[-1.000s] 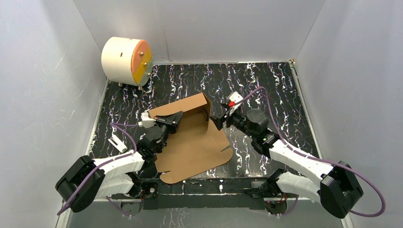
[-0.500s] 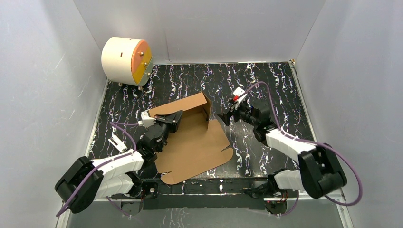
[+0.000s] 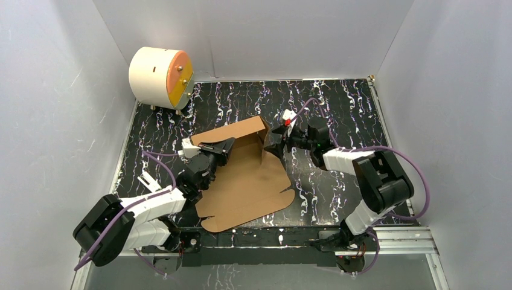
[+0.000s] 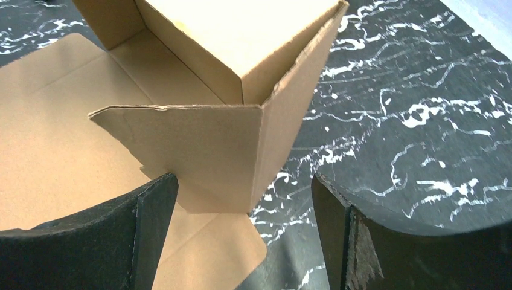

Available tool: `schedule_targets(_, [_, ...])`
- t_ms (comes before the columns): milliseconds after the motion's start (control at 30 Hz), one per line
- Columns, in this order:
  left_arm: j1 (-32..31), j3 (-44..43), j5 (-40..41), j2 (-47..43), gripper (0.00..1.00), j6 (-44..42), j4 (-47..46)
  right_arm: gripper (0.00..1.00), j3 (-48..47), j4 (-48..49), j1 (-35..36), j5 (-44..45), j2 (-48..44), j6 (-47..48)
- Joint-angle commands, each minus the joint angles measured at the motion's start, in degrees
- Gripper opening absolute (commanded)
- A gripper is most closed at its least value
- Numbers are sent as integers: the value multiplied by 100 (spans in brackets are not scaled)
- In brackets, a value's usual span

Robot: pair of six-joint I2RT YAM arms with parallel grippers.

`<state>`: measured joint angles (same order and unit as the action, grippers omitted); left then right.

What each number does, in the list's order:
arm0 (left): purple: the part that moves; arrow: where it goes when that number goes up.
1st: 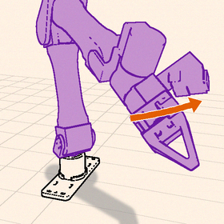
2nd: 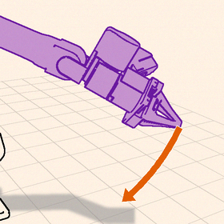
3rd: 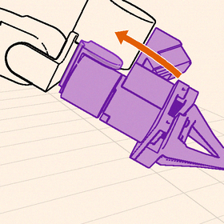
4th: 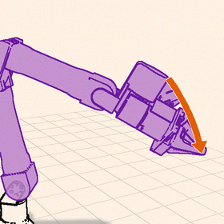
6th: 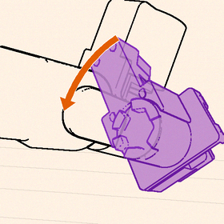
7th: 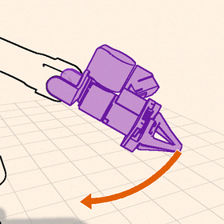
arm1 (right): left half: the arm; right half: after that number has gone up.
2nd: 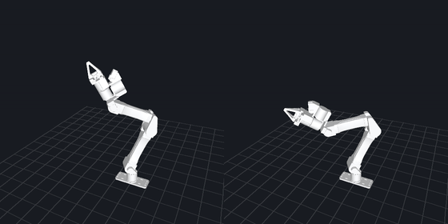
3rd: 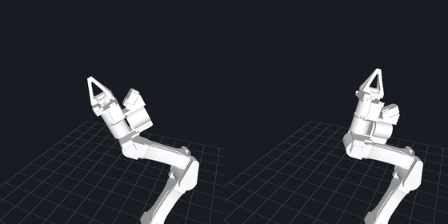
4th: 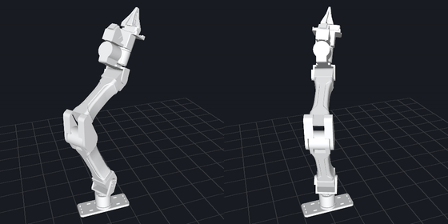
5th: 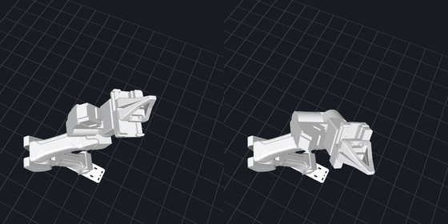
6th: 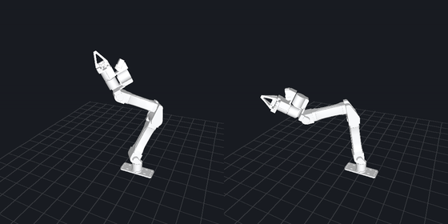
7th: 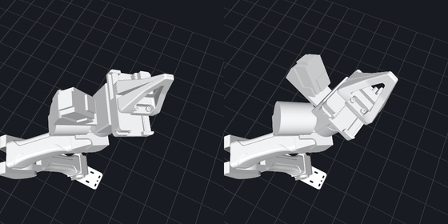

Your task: Fold the paper box

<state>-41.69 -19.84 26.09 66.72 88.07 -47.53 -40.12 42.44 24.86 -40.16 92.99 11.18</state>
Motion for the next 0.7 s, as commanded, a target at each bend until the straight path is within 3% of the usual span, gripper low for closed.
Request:
schedule_targets(0, [3, -203, -189, 136, 3, -42, 139, 89, -337, 901, -1, -560, 277, -179])
schedule_targets(667, [3, -363, -614, 258, 2, 148, -55, 70, -795, 1184, 9, -585, 1082, -213])
